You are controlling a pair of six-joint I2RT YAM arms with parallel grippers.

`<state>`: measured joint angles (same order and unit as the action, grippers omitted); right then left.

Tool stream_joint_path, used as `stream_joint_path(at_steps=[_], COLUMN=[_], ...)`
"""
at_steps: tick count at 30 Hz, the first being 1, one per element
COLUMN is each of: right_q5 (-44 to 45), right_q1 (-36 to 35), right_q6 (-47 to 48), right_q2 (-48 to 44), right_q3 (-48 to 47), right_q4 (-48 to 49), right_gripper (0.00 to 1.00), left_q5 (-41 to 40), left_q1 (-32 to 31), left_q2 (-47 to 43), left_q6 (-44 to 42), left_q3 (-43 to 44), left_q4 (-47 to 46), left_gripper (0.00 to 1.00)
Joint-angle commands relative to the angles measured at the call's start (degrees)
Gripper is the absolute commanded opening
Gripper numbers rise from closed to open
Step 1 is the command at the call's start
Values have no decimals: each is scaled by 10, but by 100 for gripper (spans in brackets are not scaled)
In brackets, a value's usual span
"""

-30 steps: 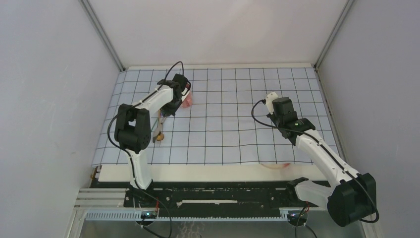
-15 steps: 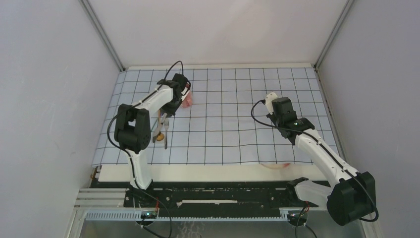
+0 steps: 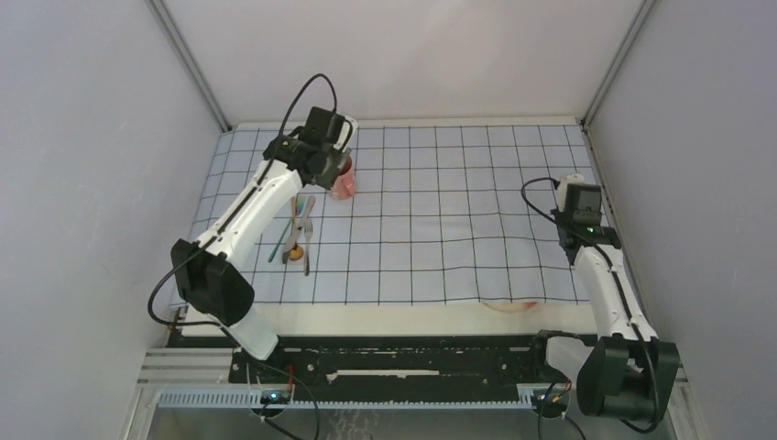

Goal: Set the dinner table for one person
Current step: Place the spoon on the napkin, then fold the napkin at the center of the board.

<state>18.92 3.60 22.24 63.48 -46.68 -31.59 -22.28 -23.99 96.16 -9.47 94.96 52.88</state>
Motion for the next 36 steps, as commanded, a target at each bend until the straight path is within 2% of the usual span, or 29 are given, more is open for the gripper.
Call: stream_joint_path(at_steps=[1, 5, 10, 13, 18, 24, 36], right_q5=[-59, -96, -133, -167, -256, -310, -299], right_q1=[100, 186, 272, 322, 408, 411, 410], right_q6=[30, 60, 86, 104, 140, 155, 163], right_q2=[-44, -41, -12, 12, 66, 102, 130], right_q3=[36, 62, 74, 74, 74, 64, 60], right_q4=[-18, -3, 20, 20, 18, -1, -2], right_gripper=[23, 30, 45, 47, 49, 49, 50], left_q5=[31, 48, 89, 102, 59, 51, 34], left_q1=[-52, -76, -89, -89, -89, -90, -90], left_q2=[-21, -10, -11, -16, -9, 0, 7], left_q6=[22, 30, 31, 15, 4, 3, 1], left_q3=[11, 12, 10, 20, 27, 26, 24], left_q4=[8, 10, 8, 11, 14, 21, 29], left_gripper=[54, 55, 56, 57, 59, 59, 59])
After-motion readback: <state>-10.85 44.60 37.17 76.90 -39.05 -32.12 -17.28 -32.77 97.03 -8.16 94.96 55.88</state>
